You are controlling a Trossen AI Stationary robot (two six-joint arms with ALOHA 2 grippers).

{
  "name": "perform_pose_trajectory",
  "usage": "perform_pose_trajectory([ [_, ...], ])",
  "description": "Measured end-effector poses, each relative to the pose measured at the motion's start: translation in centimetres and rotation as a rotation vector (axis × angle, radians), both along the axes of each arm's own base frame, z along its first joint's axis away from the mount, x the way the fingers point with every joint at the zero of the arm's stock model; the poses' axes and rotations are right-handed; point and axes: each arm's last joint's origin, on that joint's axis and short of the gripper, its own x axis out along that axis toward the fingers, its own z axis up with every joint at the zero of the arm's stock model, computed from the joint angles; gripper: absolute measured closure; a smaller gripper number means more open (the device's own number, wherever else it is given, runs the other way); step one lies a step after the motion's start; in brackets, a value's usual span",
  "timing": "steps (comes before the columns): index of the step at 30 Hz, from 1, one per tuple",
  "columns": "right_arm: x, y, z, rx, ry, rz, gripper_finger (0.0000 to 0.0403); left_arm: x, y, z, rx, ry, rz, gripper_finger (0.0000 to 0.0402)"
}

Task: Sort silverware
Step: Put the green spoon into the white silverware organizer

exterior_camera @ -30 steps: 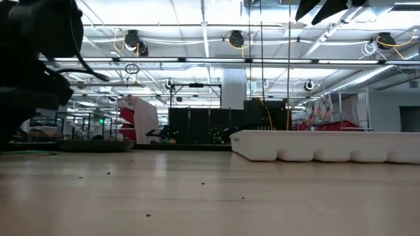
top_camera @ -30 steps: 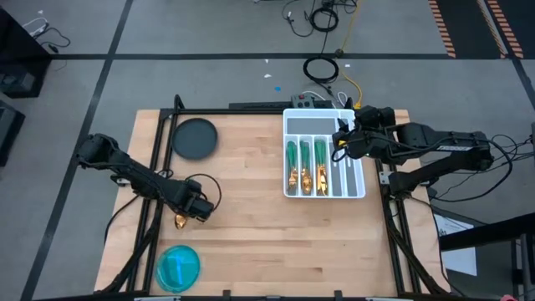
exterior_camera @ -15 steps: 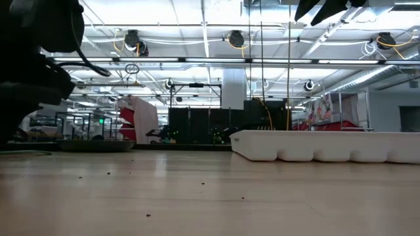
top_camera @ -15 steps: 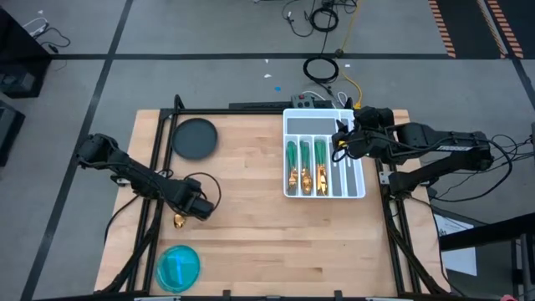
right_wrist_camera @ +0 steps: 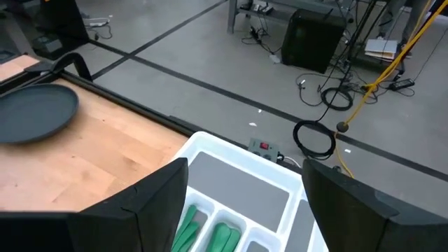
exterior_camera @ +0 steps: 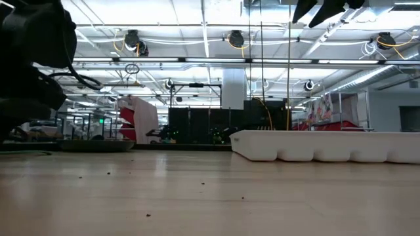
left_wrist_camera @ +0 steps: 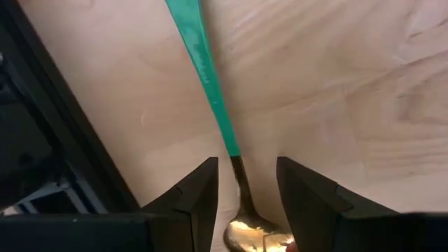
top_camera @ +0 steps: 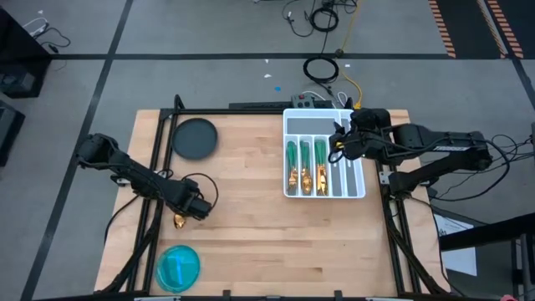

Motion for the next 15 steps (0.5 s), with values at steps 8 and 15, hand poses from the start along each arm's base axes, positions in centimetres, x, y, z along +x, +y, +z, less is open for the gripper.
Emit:
perform_pose_trajectory([
  [8,0.34,0.03,-0.20,0.005,0.010,0.004,0.0128,-0.35,0.14,-0.95,-0.009,-0.029,0.016,0.0265],
  [15,0.39,0.12,-0.30,0.043,0.013,0.032,0.0128,-0.14,0.09,-1.03,-0.006,-0.055,0.010,0.0374],
])
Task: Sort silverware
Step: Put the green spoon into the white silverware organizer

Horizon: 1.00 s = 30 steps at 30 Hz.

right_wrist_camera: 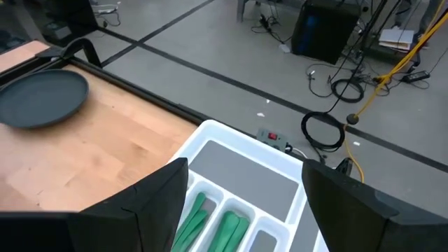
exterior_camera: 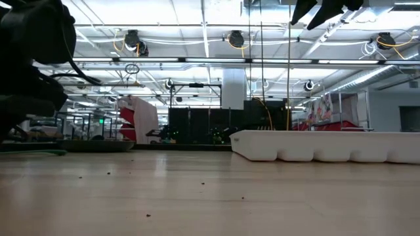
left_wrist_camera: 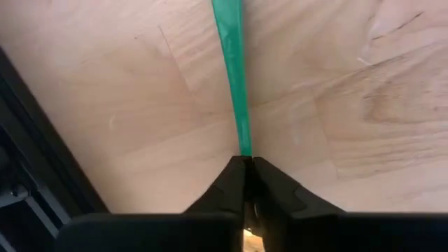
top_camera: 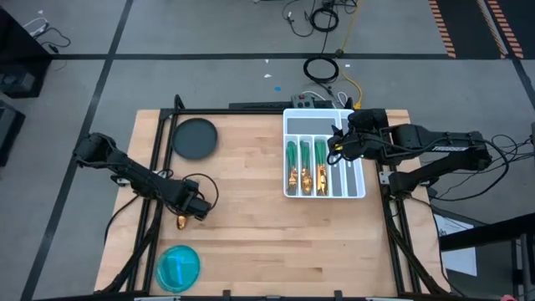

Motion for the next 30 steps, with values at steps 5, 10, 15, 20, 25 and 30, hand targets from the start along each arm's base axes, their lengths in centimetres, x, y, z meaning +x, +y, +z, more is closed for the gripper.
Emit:
perform_pose_trajectory([
  [5,0.0,0.0,0.0,0.000,0.000,0.000,0.0128,0.0,0.0,0.0,0.004,-0.003,0.002,0.0385],
  [10,-0.1,0.0,0.0,-0.003,0.004,0.002,0.0128,0.5,-0.2,0.5,0.008,-0.018,0.002,0.0390],
  [15,-0.2,0.0,0.1,-0.011,0.009,0.007,0.0128,2.2,-0.7,1.6,0.019,-0.132,0.008,0.0393],
  [20,-0.8,-0.1,0.5,-0.014,-0.008,0.007,0.0128,4.4,-1.2,3.3,0.066,-0.331,0.027,0.0402],
  [25,-2.0,-0.1,1.2,-0.013,-0.050,0.007,0.0128,6.9,-1.2,5.2,0.137,-0.625,0.052,0.0401],
  [30,-4.1,-0.2,2.1,-0.023,-0.084,0.021,0.0128,9.7,-0.2,7.5,0.215,-0.952,0.036,0.0401],
])
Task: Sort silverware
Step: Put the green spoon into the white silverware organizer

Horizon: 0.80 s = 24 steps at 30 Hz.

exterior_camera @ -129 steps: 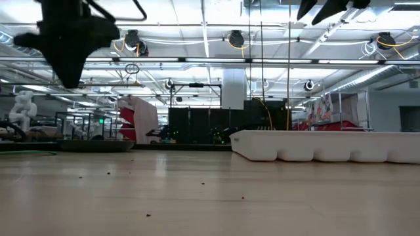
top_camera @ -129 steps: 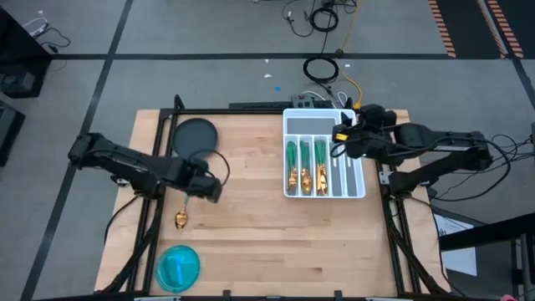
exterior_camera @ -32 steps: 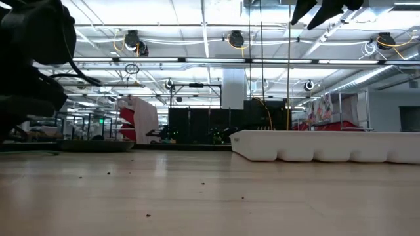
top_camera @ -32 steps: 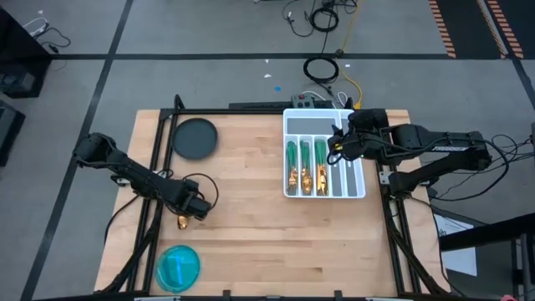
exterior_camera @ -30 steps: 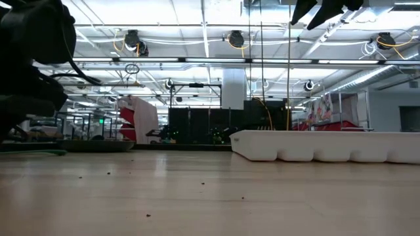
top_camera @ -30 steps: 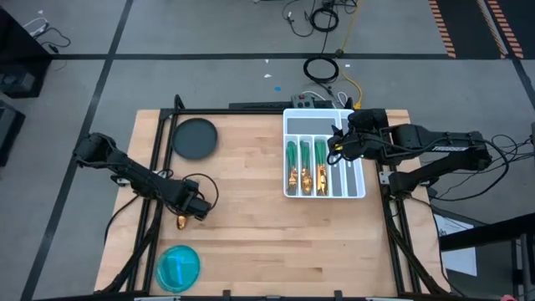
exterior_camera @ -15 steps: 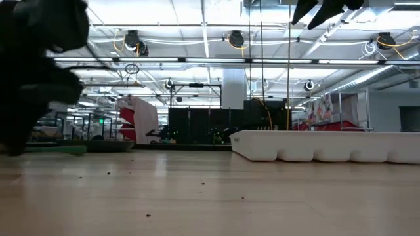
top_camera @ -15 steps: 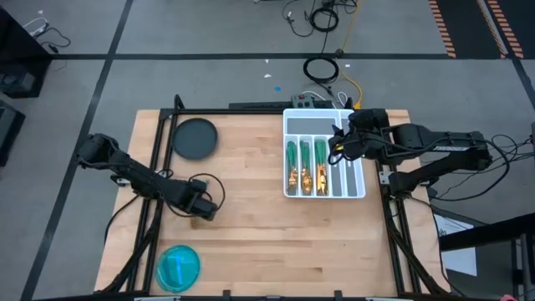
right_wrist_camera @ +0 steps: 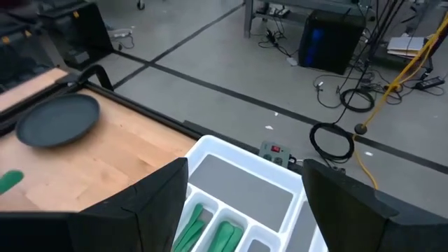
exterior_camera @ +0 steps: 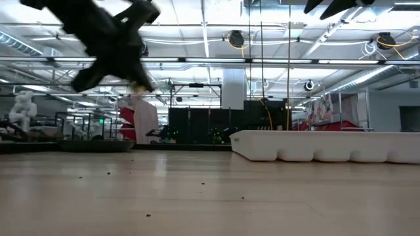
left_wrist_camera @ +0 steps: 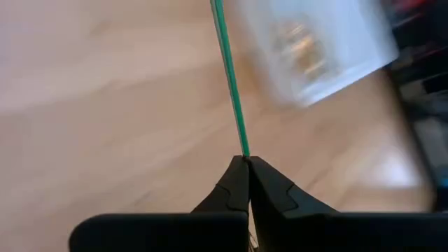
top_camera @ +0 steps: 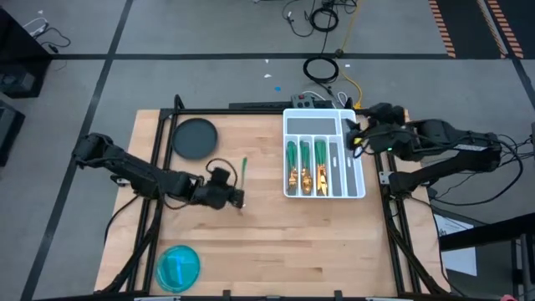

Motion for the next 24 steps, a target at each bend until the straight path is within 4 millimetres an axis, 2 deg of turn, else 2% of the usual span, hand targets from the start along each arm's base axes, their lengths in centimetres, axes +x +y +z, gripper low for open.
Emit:
perform_pose_trajectory([
  [4,-1.6,-0.1,0.6,0.003,-0.048,0.000,0.0128,2.0,1.8,1.9,0.058,-0.215,-0.003,0.0401],
  [8,-2.5,-0.1,1.0,0.005,-0.078,0.000,0.0128,3.3,4.3,3.3,0.138,-0.360,0.032,0.0401],
  [15,-2.8,-0.2,1.0,0.007,-0.083,0.000,0.0128,5.0,8.6,5.1,0.180,-0.622,0.081,0.0401],
  [19,-2.8,-0.2,1.0,0.004,-0.077,0.003,0.0128,6.6,9.9,4.5,0.158,-0.781,0.053,0.0401],
  [22,-2.8,-0.2,1.0,0.003,-0.072,0.003,0.0129,7.9,10.5,3.1,0.146,-0.865,0.021,0.0401],
  [24,-2.9,-0.2,0.9,0.003,-0.065,0.003,0.0129,8.9,11.0,1.7,0.079,-0.885,0.024,0.0401],
])
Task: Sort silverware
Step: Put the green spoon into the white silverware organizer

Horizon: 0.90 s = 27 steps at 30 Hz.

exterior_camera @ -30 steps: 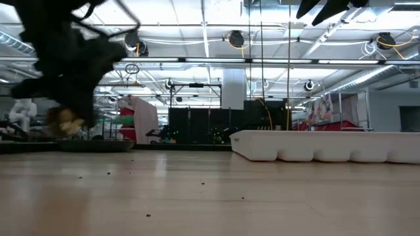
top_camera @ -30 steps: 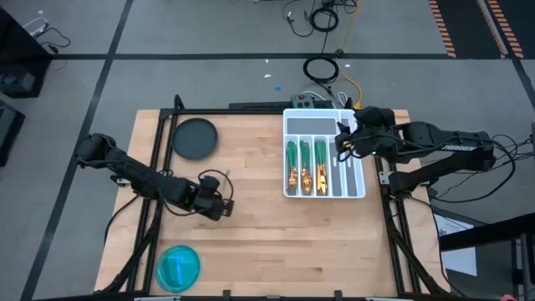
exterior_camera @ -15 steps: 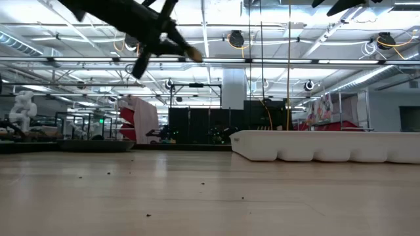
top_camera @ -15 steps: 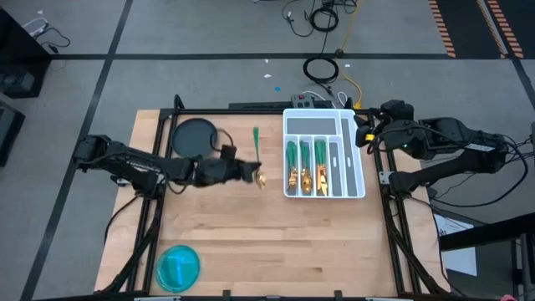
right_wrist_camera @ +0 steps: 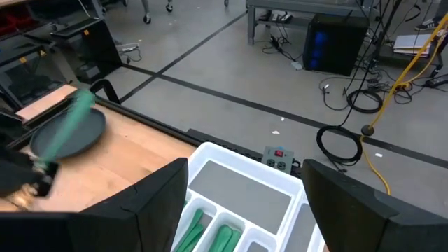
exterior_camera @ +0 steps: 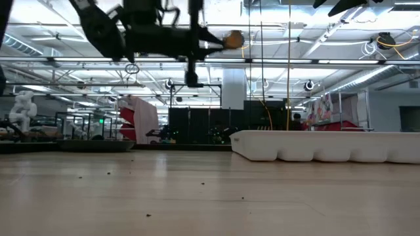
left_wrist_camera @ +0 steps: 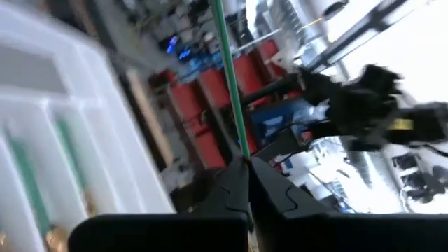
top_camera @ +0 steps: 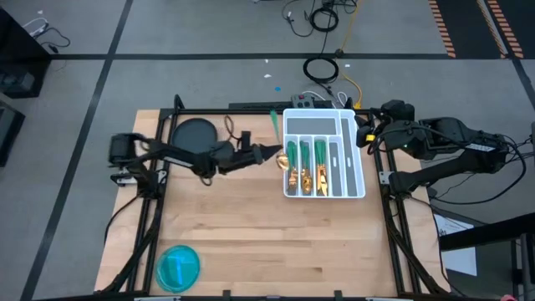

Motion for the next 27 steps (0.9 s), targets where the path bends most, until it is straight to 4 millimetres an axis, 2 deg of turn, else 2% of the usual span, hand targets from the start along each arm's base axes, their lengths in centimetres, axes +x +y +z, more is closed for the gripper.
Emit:
perform_pose_trajectory([
  [5,0.0,0.0,0.0,0.000,0.004,0.000,0.0129,2.8,1.0,-3.3,-0.084,0.069,-0.103,0.0401],
  [14,0.0,0.0,0.0,0.000,0.004,0.000,0.0129,7.3,3.3,-6.1,-0.153,0.181,-0.192,0.0401],
  [23,-0.1,0.0,-0.1,-0.014,0.036,0.012,0.0129,9.6,4.9,-6.3,-0.217,0.432,-0.187,0.0401],
  [27,-0.2,0.0,-0.2,-0.014,0.050,0.012,0.0129,10.7,5.1,-4.8,-0.210,0.518,-0.161,0.0401],
])
